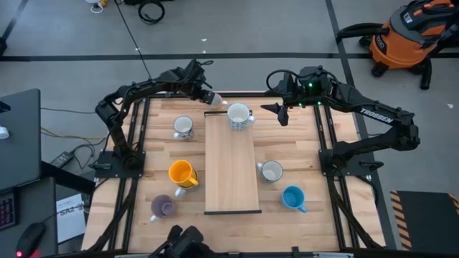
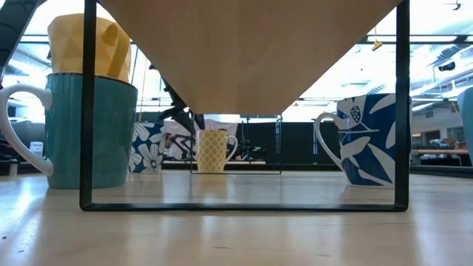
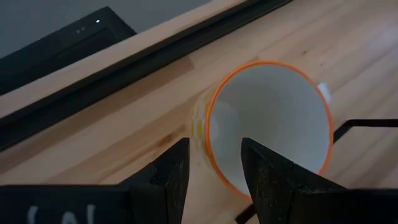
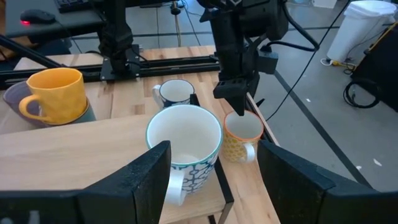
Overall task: Place coffee mugs
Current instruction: Put the yellow mug on the shelf
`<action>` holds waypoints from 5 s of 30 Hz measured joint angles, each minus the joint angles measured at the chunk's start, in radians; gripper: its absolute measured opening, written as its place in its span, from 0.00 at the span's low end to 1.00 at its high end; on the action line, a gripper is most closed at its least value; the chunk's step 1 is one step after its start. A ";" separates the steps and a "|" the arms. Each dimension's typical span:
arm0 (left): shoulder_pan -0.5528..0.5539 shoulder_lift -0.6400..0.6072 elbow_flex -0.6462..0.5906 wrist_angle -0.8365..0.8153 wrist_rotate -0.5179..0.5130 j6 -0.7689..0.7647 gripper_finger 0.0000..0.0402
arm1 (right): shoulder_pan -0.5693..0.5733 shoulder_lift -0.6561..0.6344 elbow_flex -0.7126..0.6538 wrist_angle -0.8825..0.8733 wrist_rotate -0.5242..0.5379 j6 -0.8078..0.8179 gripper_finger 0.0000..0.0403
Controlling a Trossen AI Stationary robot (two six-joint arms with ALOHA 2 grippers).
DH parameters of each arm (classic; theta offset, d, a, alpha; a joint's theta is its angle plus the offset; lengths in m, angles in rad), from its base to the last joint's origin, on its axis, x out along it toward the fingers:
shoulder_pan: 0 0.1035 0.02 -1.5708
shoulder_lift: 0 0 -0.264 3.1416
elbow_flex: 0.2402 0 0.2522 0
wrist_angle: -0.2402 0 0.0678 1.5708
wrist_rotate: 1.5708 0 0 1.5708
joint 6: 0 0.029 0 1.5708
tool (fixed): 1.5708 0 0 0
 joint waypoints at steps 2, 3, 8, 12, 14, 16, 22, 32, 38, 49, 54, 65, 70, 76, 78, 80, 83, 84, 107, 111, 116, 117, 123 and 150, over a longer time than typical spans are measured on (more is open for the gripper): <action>-0.001 0.000 -0.002 0.007 -0.013 0.001 0.38 | 0.000 0.000 0.000 0.000 0.000 0.000 0.61; -0.005 0.000 -0.005 0.007 -0.021 0.001 0.38 | 0.000 0.000 0.000 0.000 0.000 0.000 0.61; -0.011 0.000 -0.022 0.000 -0.043 0.002 0.38 | 0.000 0.000 0.000 0.000 0.000 0.000 0.61; -0.012 0.023 -0.023 0.009 -0.042 0.002 0.38 | 0.000 0.000 0.000 0.000 0.000 0.000 0.61; -0.012 0.039 -0.023 0.016 -0.040 0.001 0.38 | 0.000 0.000 0.000 0.000 0.000 0.000 0.61; -0.012 0.055 -0.023 0.010 -0.041 0.001 0.38 | 0.000 0.000 0.000 0.000 0.000 0.000 0.61; -0.012 0.057 -0.024 0.022 -0.044 0.001 0.35 | 0.000 0.000 0.000 0.000 0.000 0.000 0.61; -0.010 0.055 -0.024 0.019 -0.045 0.001 0.15 | 0.000 0.000 0.000 0.000 0.000 0.000 0.61; -0.008 0.055 -0.024 0.014 -0.049 0.004 0.08 | 0.000 0.000 0.000 0.000 0.000 0.000 0.61; 0.011 -0.025 -0.020 0.008 -0.068 0.034 0.08 | 0.000 0.000 0.000 0.000 0.000 0.000 0.61; 0.041 -0.111 -0.019 0.007 -0.084 0.042 0.08 | 0.000 0.000 0.000 0.000 0.000 0.000 0.61; 0.084 -0.348 -0.019 0.005 -0.098 0.079 0.08 | 0.000 0.000 0.000 0.000 0.000 0.003 0.61; 0.047 -0.460 -0.019 -0.009 -0.092 0.090 0.08 | 0.000 0.000 0.000 0.000 0.000 0.004 0.61; -0.043 -0.565 -0.019 -0.097 -0.093 0.083 0.08 | 0.000 0.000 0.000 0.000 0.000 0.004 0.61; -0.083 -0.588 -0.019 -0.128 -0.093 0.055 0.08 | 0.000 0.000 0.000 0.000 0.000 0.004 0.61; -0.125 -0.607 -0.019 -0.162 -0.092 0.019 0.08 | 0.000 0.000 0.000 0.000 0.000 0.004 0.61; -0.196 -0.620 -0.019 -0.182 -0.091 -0.032 0.08 | 0.000 0.000 0.000 0.000 0.000 0.004 0.61; -0.216 -0.621 -0.016 -0.191 -0.090 -0.050 0.08 | 0.000 0.000 0.000 0.000 0.000 0.004 0.61; -0.393 -0.325 0.373 -0.637 -0.097 -0.209 0.08 | 0.000 0.000 0.000 0.000 0.000 0.004 0.61; -0.393 -0.266 0.372 -0.639 -0.098 -0.210 0.08 | 0.000 0.000 0.000 0.000 0.000 0.004 0.61; -0.391 -0.202 0.372 -0.636 -0.097 -0.210 0.09 | 0.000 0.000 0.000 0.000 0.000 0.005 0.61; -0.391 -0.192 0.372 -0.633 -0.097 -0.210 0.09 | 0.000 0.000 0.000 0.000 0.000 0.005 0.61; -0.390 -0.144 0.371 -0.606 -0.120 -0.228 0.09 | 0.000 0.000 0.000 0.000 0.000 0.005 0.61; -0.379 -0.120 0.371 -0.589 -0.216 -0.234 0.10 | 0.000 0.000 0.000 0.000 0.000 0.005 0.61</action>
